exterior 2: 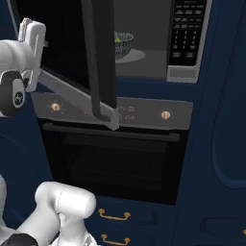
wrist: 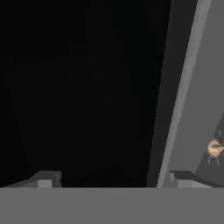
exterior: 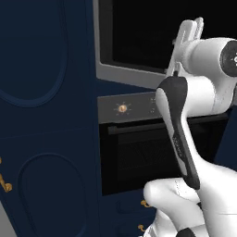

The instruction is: Pick the broccoli from the sink and place it in the bowl. Then pick the bowl and place it in the microwave. Then close the microwave door and press the start button.

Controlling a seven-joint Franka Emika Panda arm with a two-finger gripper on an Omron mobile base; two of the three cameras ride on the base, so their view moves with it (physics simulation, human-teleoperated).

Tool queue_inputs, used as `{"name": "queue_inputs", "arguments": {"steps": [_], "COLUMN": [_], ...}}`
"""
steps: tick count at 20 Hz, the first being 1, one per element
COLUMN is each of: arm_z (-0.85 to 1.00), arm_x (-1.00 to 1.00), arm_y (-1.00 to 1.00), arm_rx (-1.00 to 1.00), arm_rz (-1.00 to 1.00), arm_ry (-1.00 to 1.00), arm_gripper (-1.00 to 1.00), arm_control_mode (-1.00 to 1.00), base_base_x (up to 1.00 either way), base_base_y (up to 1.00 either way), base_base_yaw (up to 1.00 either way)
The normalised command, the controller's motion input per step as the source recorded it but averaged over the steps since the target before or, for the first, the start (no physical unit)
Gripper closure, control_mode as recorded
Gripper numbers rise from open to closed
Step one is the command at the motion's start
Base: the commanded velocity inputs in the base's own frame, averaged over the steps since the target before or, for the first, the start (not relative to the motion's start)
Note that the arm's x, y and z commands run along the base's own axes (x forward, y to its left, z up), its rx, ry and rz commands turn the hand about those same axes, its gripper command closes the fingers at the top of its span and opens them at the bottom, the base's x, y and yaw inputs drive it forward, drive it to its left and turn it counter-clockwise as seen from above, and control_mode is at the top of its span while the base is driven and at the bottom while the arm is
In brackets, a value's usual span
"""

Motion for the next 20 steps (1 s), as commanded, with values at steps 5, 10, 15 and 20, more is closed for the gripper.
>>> {"name": "queue_inputs", "arguments": {"steps": [5,10,15,20], "arm_z": [0.0,0.0,0.3,0.06], "arm_x": [1.0,1.0,0.91,0.66], "arm_y": [-0.4,-0.25,-0.02,0.0], "arm_rx": [0.2,0.2,0.17,0.09], "arm_rz": [0.19,0.13,0.05,0.04], "arm_ry": [-0.06,0.0,0.03,0.05], "arm_gripper": [-1.0,-1.0,-1.0,-1.0], "arm_control_mode": [-1.0,-1.0,-1.0,-1.0], "base_base_x": [0.0,0.0,0.0,0.0], "base_base_y": [0.0,0.0,0.0,0.0], "base_base_yaw": [0.0,0.0,0.0,0.0]}}
